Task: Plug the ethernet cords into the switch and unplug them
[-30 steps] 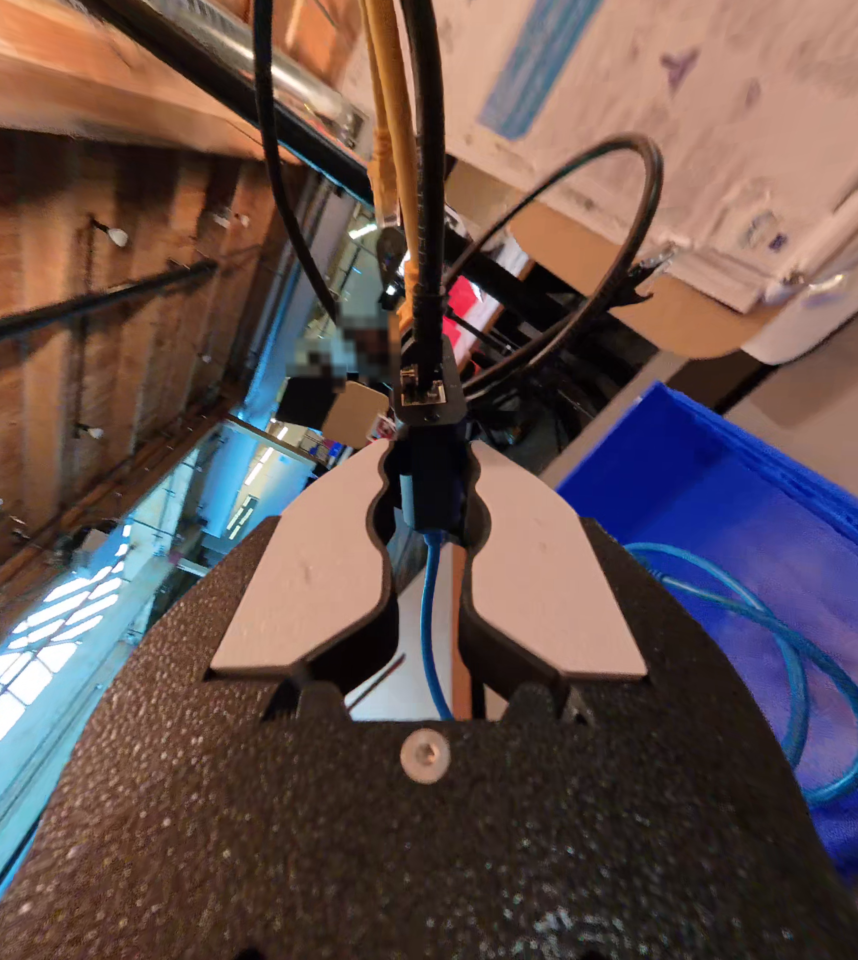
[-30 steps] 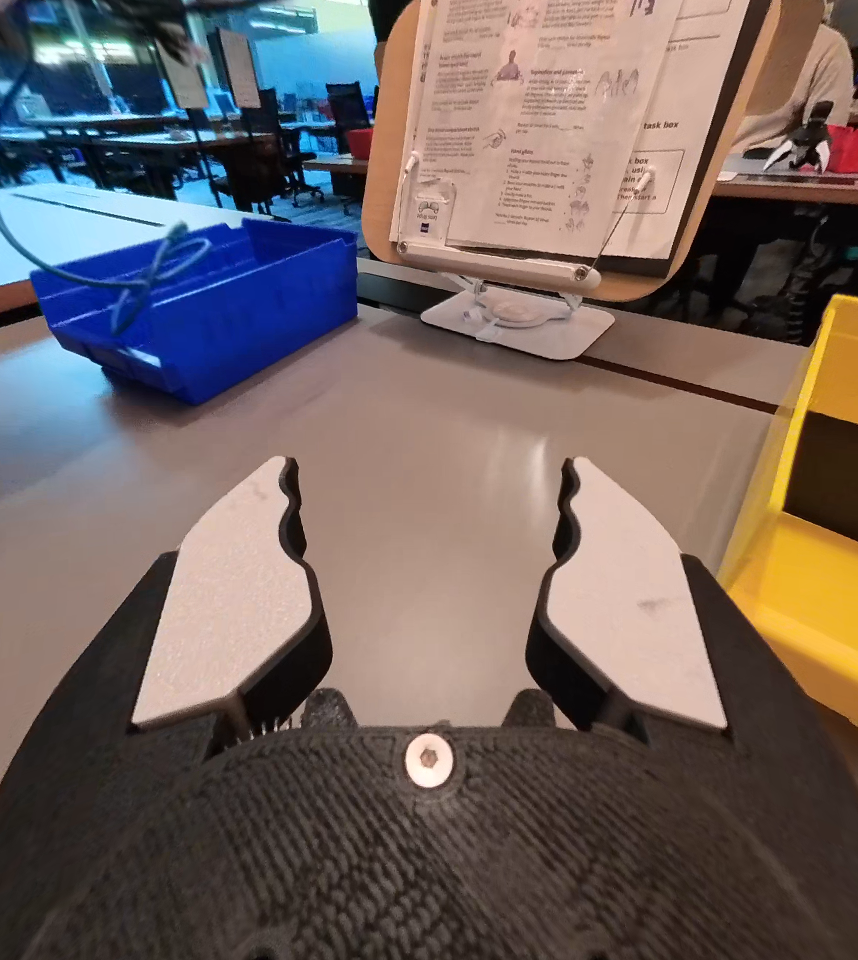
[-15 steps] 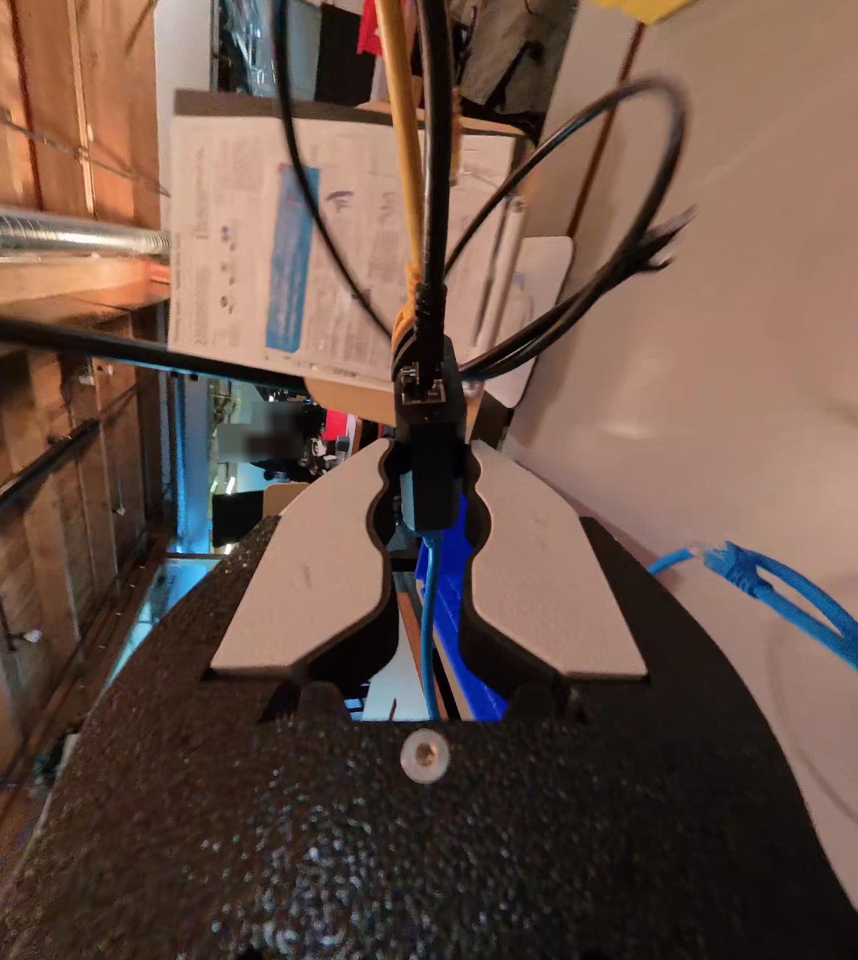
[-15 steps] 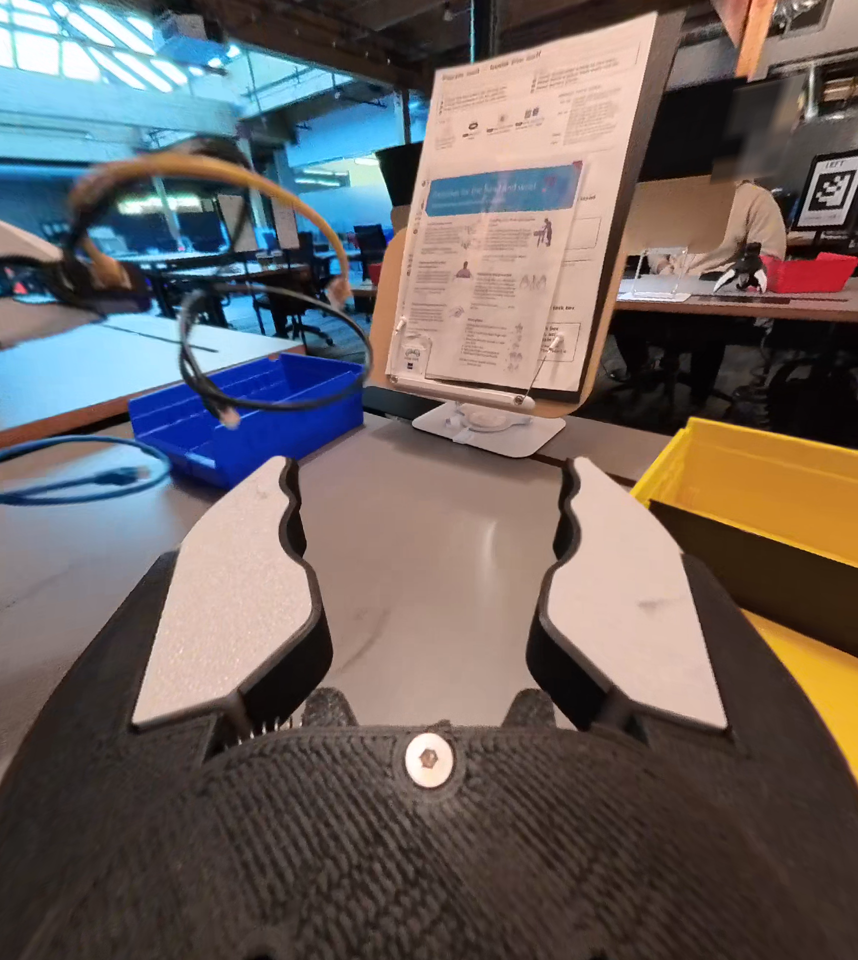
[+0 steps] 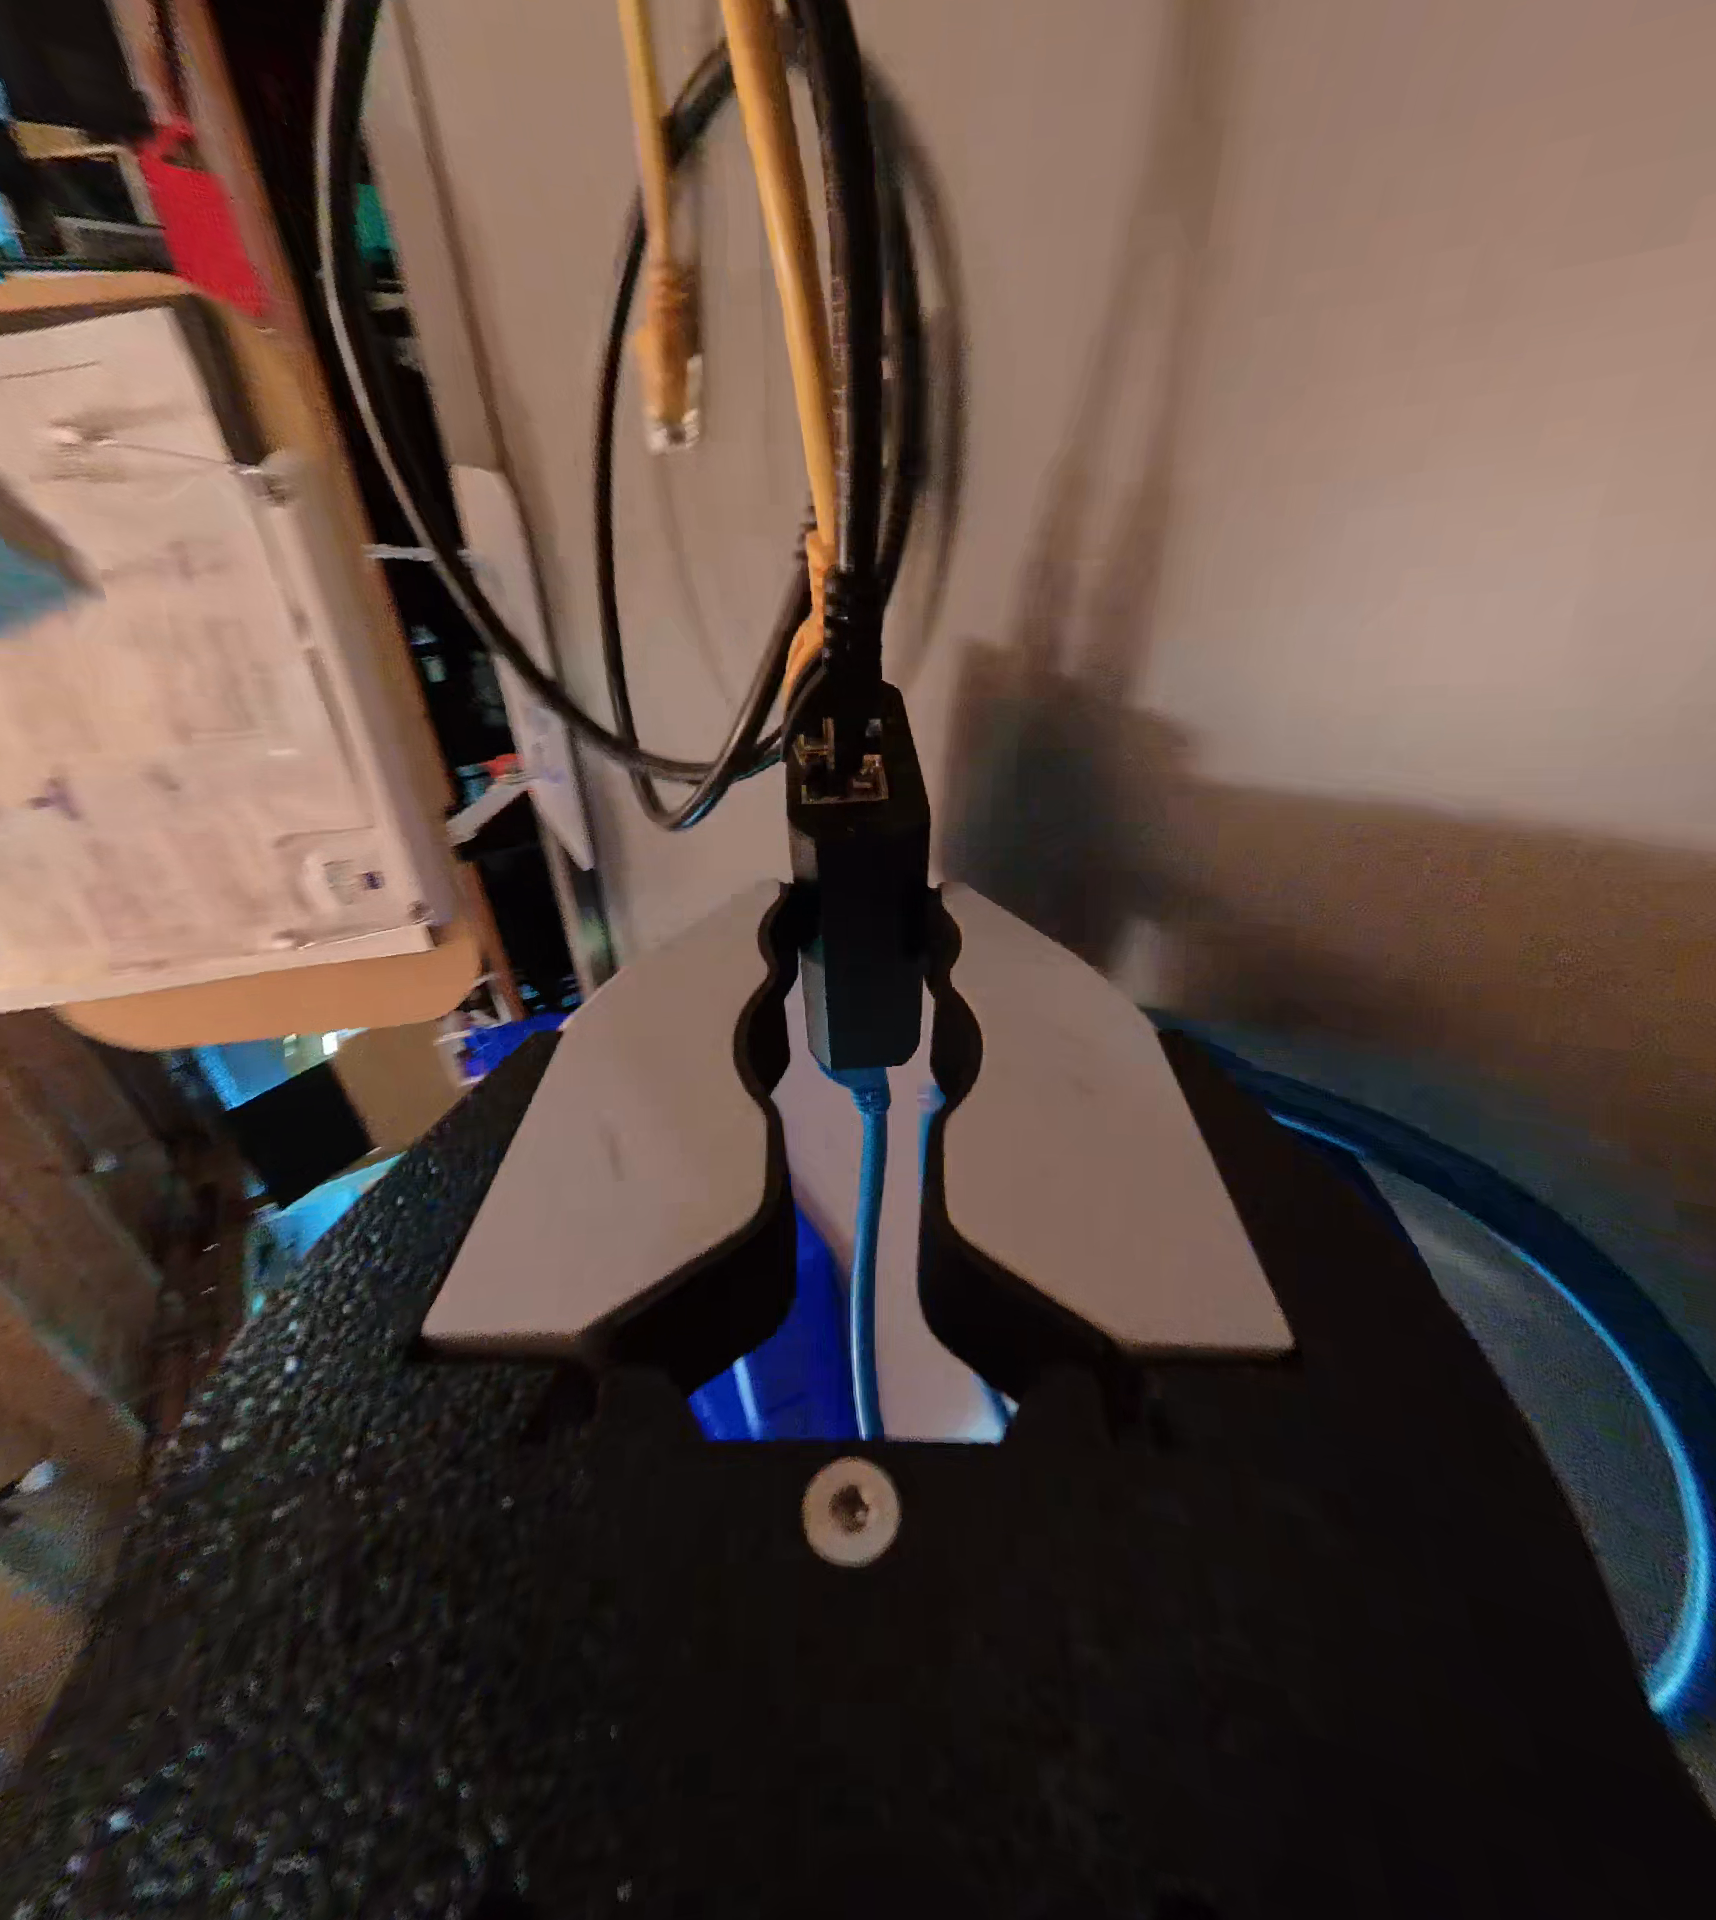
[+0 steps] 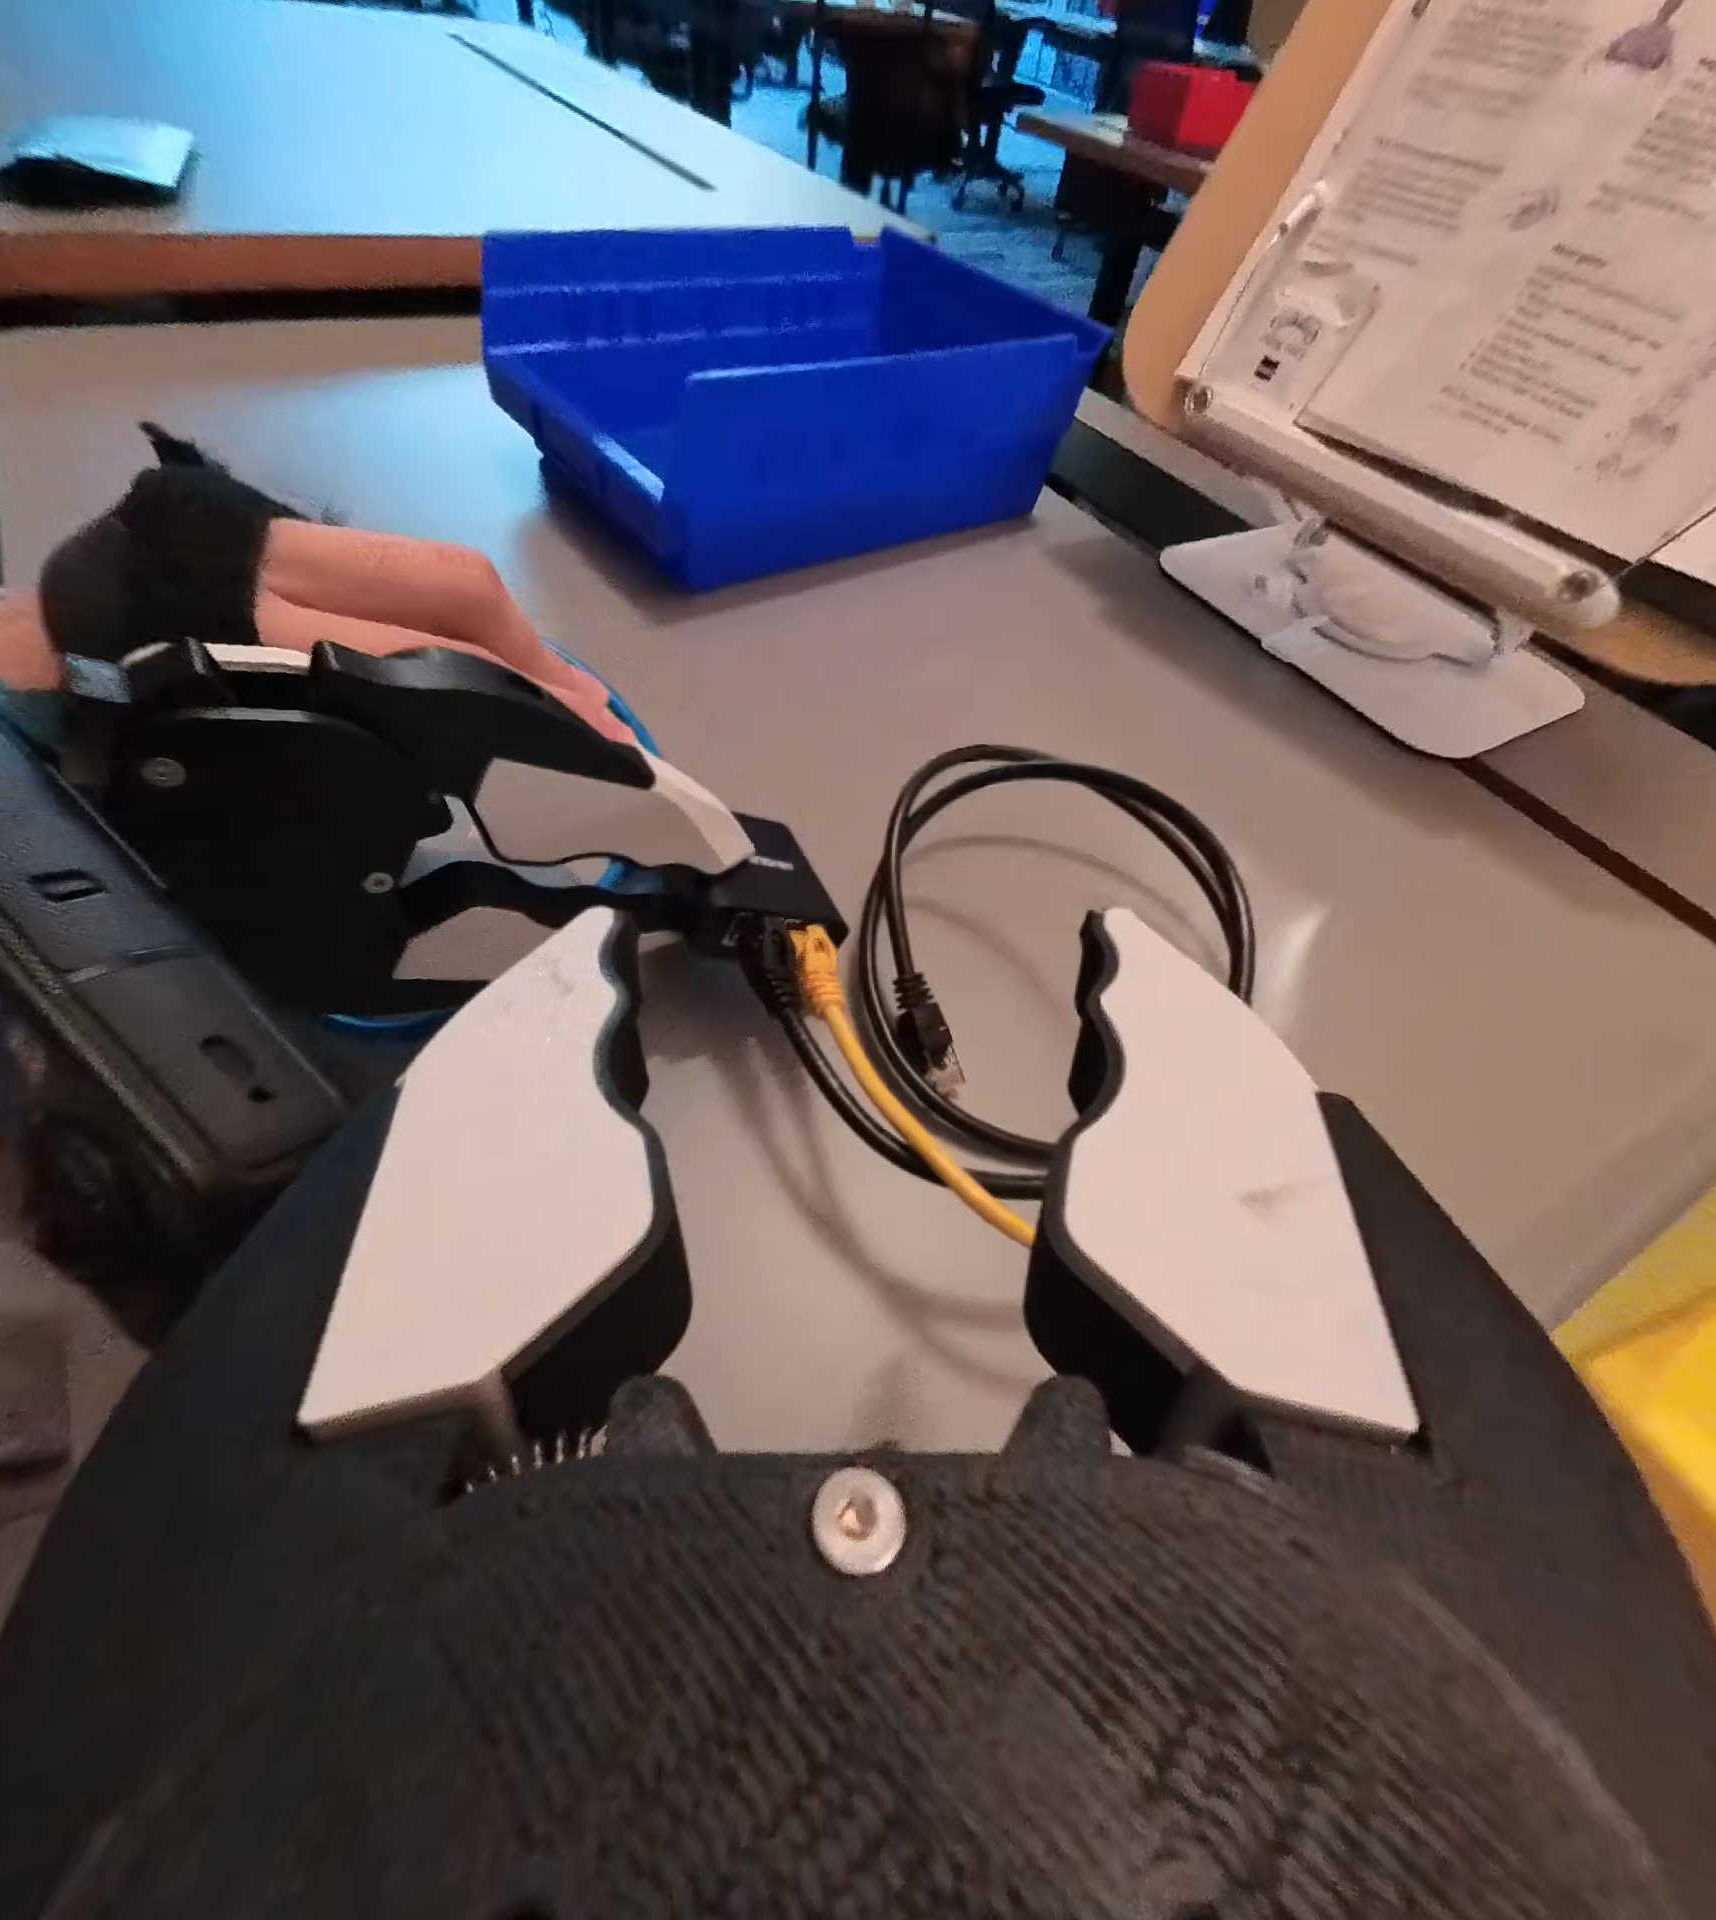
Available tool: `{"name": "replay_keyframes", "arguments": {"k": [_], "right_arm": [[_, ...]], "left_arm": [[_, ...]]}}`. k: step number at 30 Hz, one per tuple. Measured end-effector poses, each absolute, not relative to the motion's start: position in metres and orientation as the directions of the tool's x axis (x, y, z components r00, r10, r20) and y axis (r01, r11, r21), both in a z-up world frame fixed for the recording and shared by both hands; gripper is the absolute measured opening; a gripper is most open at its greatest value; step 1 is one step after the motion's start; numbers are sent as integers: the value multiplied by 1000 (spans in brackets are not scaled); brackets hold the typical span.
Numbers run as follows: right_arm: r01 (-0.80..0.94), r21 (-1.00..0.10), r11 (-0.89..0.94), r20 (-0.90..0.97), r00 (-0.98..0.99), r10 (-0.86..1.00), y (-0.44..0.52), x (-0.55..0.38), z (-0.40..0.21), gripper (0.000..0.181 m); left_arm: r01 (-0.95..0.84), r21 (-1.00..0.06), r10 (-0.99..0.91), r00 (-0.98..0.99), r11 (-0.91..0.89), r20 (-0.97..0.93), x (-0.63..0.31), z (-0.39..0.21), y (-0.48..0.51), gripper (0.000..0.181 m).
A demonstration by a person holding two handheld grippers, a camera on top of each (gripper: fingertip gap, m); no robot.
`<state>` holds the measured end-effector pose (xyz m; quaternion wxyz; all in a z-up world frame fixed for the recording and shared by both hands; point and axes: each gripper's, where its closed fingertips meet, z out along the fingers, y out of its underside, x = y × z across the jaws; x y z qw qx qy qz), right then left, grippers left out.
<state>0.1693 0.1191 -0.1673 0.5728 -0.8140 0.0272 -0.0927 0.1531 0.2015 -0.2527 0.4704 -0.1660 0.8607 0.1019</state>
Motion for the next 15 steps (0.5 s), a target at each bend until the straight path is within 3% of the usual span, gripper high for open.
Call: {"name": "replay_keyframes", "arguments": {"k": [6, 8, 9, 12, 15], "right_arm": [[-74, -944, -321, -45, 994, -95, 121, 174, -198, 79], [-116, -945, -306, -98, 992, -74, 119, 175, -203, 77], [-129, -941, -313, -114, 991, -64, 117, 175, -206, 76], [-115, -933, -340, -108, 993, -41, 115, 173, -214, 77], [-105, -934, -340, -98, 994, -38, 116, 174, -215, 77]], "left_arm": [[-279, 2, -159, -551, 960, -819, 151, -272, 190, 27], [-264, -105, -244, -571, 959, -784, 150, -271, 187, 30], [-248, -180, -298, -612, 952, -732, 147, -271, 183, 40], [-251, -443, -446, -792, 861, -417, 128, -261, 171, 67], [-328, -613, -519, -840, 719, -160, 133, -238, 183, 83]]}}
